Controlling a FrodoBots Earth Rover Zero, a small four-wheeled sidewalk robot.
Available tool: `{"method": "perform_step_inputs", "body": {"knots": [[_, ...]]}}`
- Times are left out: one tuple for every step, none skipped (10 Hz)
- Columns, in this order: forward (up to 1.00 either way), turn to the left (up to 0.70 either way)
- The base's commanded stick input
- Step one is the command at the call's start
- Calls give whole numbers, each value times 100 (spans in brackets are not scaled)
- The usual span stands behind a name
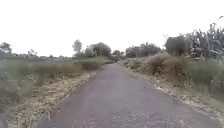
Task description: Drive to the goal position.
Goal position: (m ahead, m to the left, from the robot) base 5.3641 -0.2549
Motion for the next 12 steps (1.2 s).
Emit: {"method": "perform_step_inputs", "body": {"knots": [[85, 0], [85, 0], [85, 0], [85, 0], [85, 0], [85, 0], [85, 0], [85, 29], [85, 18], [85, 7], [85, 0], [85, 0]]}}
